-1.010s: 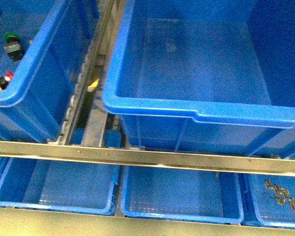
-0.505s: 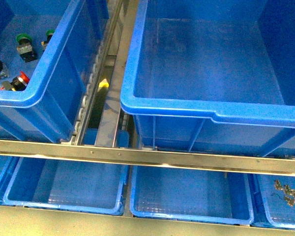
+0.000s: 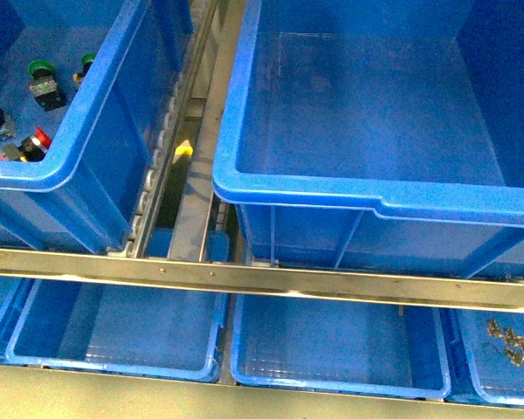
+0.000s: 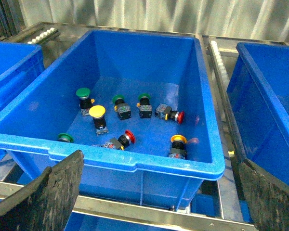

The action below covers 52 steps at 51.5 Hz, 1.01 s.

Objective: Pick red and yellow buttons and place in box

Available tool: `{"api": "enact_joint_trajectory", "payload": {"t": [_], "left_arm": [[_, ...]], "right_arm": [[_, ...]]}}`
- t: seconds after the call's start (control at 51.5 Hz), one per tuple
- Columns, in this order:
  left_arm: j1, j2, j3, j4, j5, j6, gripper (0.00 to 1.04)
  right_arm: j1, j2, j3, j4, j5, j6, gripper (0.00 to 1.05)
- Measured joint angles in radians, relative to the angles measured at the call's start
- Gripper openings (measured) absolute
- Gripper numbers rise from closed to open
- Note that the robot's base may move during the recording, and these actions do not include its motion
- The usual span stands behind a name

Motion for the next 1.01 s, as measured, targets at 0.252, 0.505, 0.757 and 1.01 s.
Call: {"api": "enact_joint_trajectory", "payload": {"t": [0.252, 0.505, 0.757, 1.01], "left_arm": [[0.000, 0.000, 0.000, 0.000, 0.000, 0.000, 0.97], [0.000, 0.000, 0.000, 0.000, 0.000, 0.000, 0.97], [0.000, 0.000, 0.000, 0.000, 0.000, 0.000, 0.97], [0.000, 0.000, 0.000, 0.000, 0.000, 0.000, 0.97]], "right_arm": [[0.000, 0.000, 0.000, 0.000, 0.000, 0.000, 0.98], [0.000, 0.000, 0.000, 0.000, 0.000, 0.000, 0.98], [0.000, 0.000, 0.000, 0.000, 0.000, 0.000, 0.98], [0.000, 0.000, 0.000, 0.000, 0.000, 0.000, 0.98]]}}
